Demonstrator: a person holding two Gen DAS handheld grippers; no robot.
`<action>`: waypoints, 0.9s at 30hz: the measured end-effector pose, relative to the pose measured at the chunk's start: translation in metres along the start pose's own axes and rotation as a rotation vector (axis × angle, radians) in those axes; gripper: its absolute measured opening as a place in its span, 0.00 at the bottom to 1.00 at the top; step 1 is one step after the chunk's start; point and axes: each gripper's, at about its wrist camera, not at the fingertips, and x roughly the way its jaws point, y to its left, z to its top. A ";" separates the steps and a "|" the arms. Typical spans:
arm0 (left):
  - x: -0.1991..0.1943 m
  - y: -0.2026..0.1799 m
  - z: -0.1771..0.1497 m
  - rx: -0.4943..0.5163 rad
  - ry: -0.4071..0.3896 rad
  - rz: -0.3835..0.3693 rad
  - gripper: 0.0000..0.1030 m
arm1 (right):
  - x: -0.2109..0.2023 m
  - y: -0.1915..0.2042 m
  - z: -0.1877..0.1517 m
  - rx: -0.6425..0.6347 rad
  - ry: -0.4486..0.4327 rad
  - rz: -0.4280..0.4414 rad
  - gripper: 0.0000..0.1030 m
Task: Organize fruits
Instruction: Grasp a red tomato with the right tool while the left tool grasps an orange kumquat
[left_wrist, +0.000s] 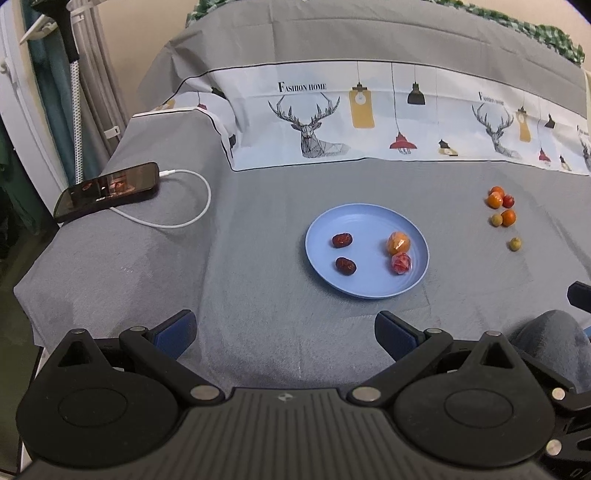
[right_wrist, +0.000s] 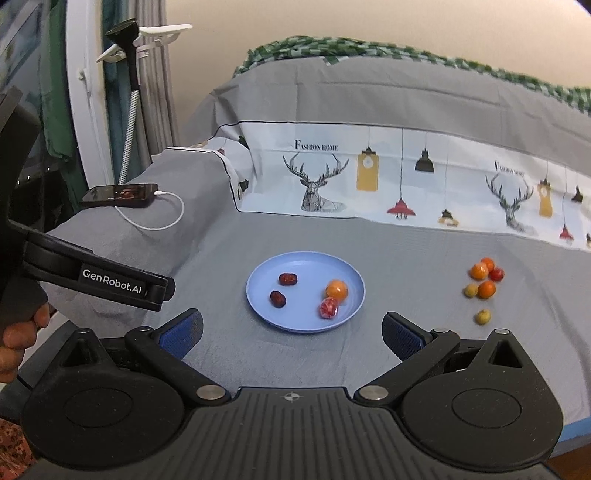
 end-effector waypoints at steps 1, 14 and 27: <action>0.002 -0.003 0.002 0.003 0.003 0.002 1.00 | 0.002 -0.004 -0.001 0.014 0.004 0.002 0.99; 0.035 -0.089 0.059 0.094 0.003 -0.105 1.00 | 0.008 -0.108 -0.001 0.214 -0.023 -0.206 0.99; 0.096 -0.194 0.128 0.210 -0.029 -0.203 1.00 | 0.038 -0.224 -0.011 0.320 0.004 -0.421 0.99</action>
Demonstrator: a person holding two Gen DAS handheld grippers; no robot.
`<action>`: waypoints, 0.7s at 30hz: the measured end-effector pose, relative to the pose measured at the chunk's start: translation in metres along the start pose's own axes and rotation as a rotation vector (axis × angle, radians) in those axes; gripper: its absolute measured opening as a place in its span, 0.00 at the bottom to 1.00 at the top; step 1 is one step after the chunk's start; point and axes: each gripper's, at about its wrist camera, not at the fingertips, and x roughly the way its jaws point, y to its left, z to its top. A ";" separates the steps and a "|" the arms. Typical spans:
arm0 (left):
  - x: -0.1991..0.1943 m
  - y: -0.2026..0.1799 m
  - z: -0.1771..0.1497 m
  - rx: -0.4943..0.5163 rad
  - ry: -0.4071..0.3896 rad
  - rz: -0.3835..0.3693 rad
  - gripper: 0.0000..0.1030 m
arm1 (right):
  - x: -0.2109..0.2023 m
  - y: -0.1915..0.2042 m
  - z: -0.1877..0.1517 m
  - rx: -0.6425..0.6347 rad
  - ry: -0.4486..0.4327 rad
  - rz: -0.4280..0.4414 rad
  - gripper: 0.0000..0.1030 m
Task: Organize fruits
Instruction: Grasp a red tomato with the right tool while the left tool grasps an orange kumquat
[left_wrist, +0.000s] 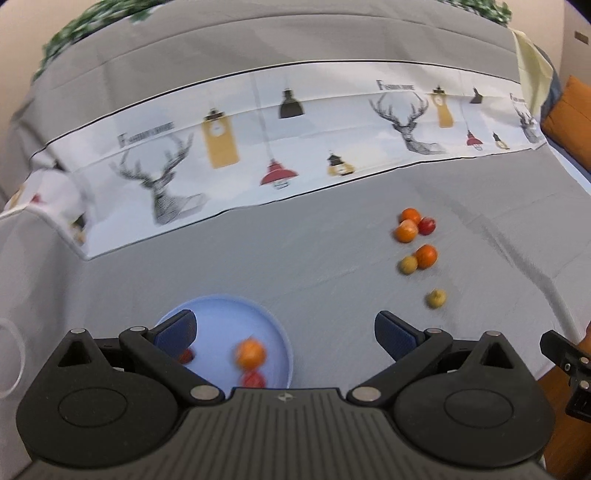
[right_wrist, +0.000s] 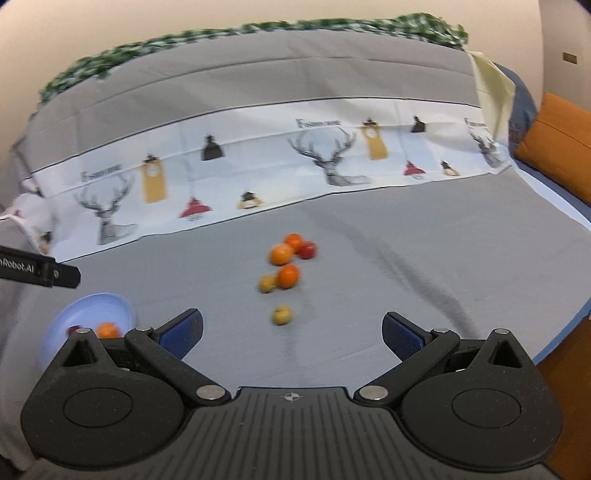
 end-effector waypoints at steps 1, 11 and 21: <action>0.006 -0.004 0.005 0.007 -0.002 -0.006 1.00 | 0.006 -0.005 0.002 0.004 -0.001 -0.012 0.99; 0.092 -0.056 0.054 0.104 0.019 -0.092 1.00 | 0.081 -0.051 0.024 0.001 -0.022 -0.073 0.99; 0.228 -0.111 0.097 0.201 0.114 -0.276 1.00 | 0.214 -0.083 0.039 -0.161 0.002 -0.058 0.99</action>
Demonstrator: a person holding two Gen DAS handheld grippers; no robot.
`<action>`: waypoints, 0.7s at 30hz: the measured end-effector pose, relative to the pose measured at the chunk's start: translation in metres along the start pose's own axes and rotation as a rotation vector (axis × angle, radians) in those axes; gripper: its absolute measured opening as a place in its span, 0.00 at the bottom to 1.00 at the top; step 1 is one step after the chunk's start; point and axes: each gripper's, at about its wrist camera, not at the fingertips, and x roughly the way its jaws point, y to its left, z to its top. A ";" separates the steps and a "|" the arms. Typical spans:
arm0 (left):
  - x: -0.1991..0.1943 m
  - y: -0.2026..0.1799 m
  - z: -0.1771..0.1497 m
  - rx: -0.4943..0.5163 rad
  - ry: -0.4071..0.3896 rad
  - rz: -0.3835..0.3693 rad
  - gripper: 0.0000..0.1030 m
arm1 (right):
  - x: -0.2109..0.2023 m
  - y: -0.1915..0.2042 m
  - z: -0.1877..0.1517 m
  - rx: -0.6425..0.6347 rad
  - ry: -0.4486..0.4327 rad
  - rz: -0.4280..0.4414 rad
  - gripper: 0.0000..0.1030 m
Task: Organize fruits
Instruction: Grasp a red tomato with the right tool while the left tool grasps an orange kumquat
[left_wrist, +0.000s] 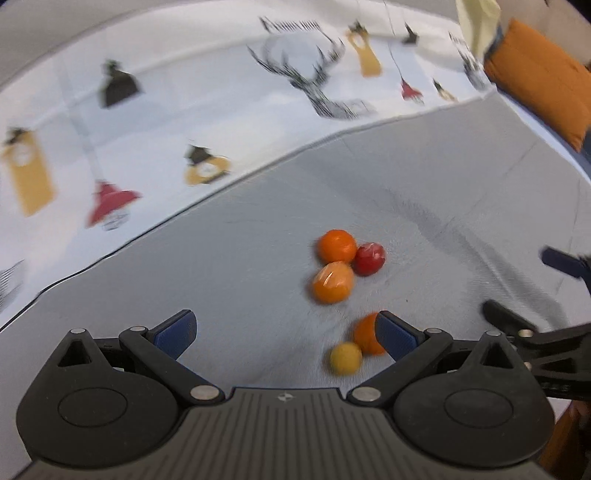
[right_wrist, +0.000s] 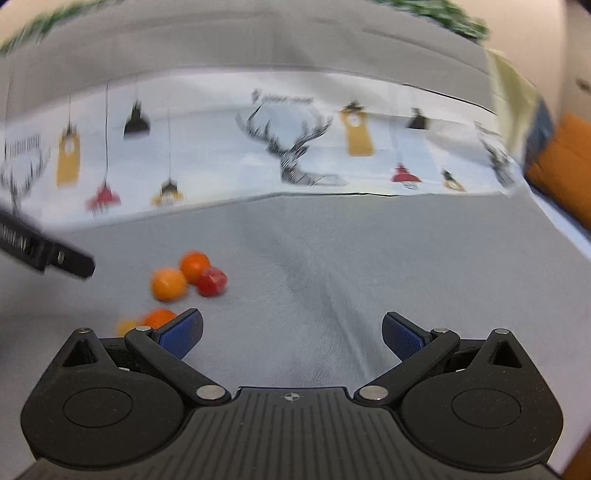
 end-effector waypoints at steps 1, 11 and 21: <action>0.014 -0.002 0.005 0.009 0.015 -0.020 1.00 | 0.017 0.000 -0.001 -0.035 0.010 0.009 0.99; 0.098 -0.003 0.030 0.011 0.140 -0.079 0.99 | 0.117 0.025 0.006 -0.163 0.058 0.206 0.99; 0.071 0.013 0.023 0.012 0.105 -0.114 0.35 | 0.125 0.032 0.026 -0.088 0.038 0.276 0.32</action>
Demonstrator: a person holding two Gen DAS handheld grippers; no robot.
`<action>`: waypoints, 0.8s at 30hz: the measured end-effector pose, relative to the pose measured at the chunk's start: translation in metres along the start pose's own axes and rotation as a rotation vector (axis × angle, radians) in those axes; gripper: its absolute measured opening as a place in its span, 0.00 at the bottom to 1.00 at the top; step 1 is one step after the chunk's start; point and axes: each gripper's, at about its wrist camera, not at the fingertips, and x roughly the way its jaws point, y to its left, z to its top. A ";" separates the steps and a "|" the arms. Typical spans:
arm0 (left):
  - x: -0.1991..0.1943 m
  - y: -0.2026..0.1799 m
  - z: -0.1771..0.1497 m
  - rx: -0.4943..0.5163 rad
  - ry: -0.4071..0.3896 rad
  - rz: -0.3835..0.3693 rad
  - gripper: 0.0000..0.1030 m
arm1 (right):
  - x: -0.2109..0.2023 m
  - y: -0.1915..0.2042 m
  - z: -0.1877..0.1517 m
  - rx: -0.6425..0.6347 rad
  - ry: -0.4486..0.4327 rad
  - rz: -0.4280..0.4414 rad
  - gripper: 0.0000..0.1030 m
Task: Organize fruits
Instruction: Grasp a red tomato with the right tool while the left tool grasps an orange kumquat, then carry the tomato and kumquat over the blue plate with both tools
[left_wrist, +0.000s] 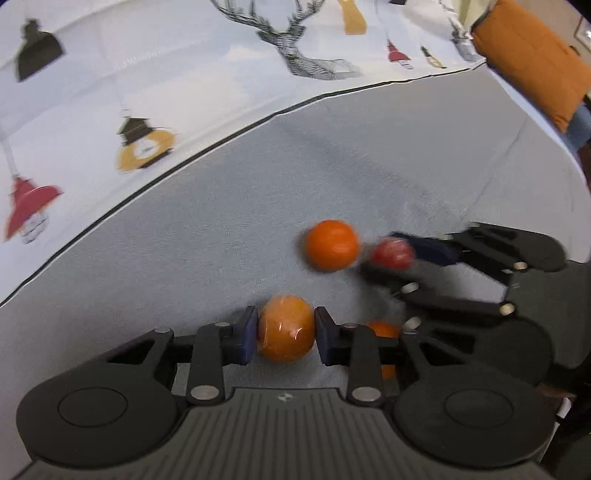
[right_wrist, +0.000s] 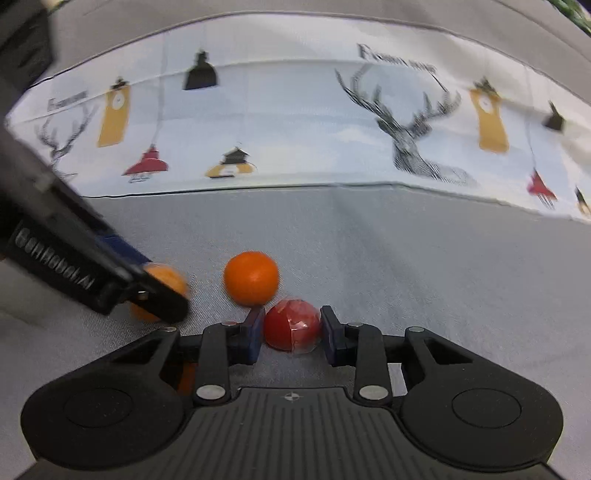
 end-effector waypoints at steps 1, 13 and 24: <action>-0.008 0.002 -0.004 -0.014 -0.005 -0.005 0.35 | -0.007 0.001 -0.002 0.021 0.008 -0.034 0.32; -0.200 0.011 -0.120 -0.202 -0.083 0.130 0.35 | -0.223 0.023 -0.028 0.228 -0.155 -0.257 0.32; -0.342 0.020 -0.267 -0.354 -0.096 0.205 0.35 | -0.354 0.162 -0.046 0.175 -0.193 -0.011 0.32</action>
